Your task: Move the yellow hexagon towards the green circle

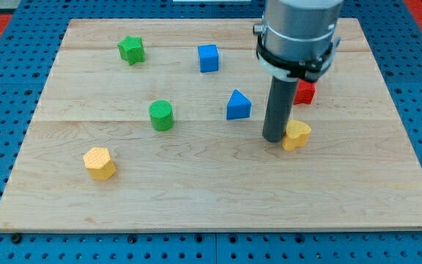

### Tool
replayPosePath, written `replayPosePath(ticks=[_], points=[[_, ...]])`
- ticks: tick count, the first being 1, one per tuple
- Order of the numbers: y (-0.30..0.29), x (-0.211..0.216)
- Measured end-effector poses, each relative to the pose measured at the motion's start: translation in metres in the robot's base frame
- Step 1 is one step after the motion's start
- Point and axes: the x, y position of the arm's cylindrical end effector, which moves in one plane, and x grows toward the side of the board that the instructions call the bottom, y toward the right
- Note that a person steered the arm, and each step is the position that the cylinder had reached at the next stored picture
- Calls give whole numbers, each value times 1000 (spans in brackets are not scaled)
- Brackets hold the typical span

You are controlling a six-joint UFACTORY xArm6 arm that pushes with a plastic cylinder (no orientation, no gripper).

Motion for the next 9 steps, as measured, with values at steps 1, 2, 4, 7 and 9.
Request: replayPosePath(ticks=[1,2,4,7,9], points=[[15,28],[49,-12],[-15,18],[-224,100],[-249,56]])
